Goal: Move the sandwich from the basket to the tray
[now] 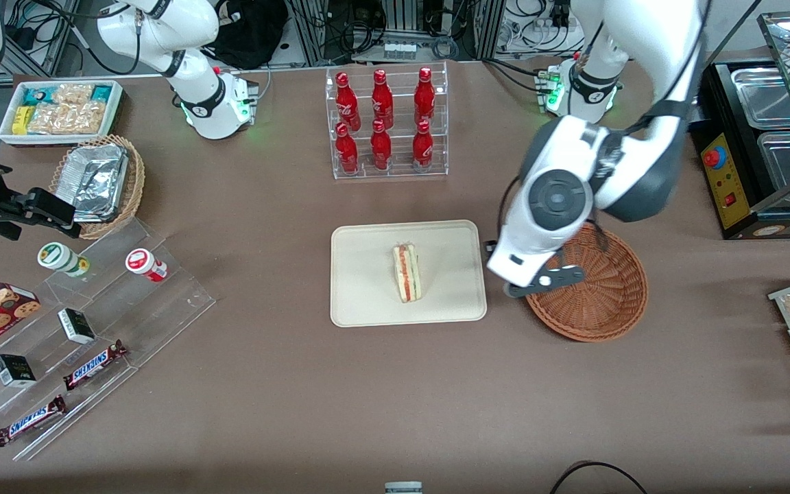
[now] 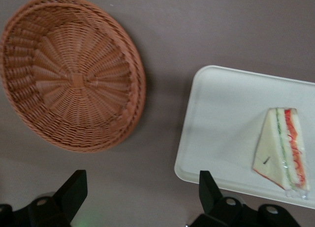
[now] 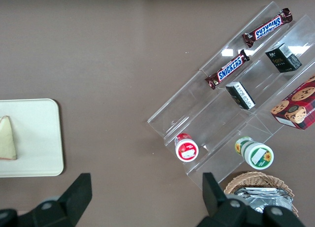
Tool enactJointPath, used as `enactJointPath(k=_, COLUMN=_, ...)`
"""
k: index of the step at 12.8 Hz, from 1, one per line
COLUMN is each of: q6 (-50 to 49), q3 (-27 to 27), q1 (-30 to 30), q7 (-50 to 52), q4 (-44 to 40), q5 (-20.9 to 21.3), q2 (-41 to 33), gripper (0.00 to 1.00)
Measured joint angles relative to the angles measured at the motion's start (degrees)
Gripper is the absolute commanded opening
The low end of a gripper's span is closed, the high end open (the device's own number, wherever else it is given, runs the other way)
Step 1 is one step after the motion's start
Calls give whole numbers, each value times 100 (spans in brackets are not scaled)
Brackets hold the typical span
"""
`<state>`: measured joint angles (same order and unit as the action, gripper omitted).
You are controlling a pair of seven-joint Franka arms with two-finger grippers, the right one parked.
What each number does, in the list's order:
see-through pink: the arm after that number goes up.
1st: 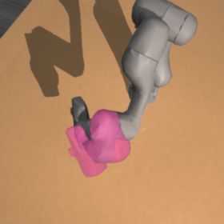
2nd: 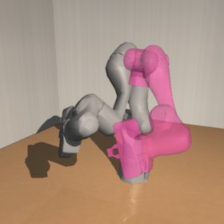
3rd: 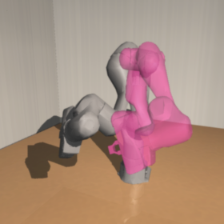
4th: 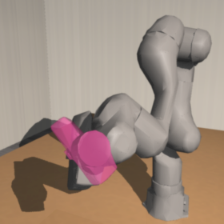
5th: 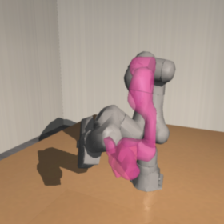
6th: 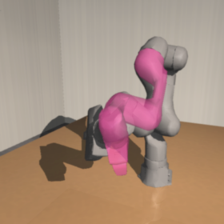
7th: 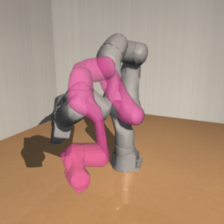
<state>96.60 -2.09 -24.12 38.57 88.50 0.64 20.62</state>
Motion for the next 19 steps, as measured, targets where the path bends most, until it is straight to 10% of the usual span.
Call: enactJointPath(k=19, q6=-1595, q3=-772, q1=2502, q7=-3514, q4=951, q5=1, q2=-2322, gripper=100)
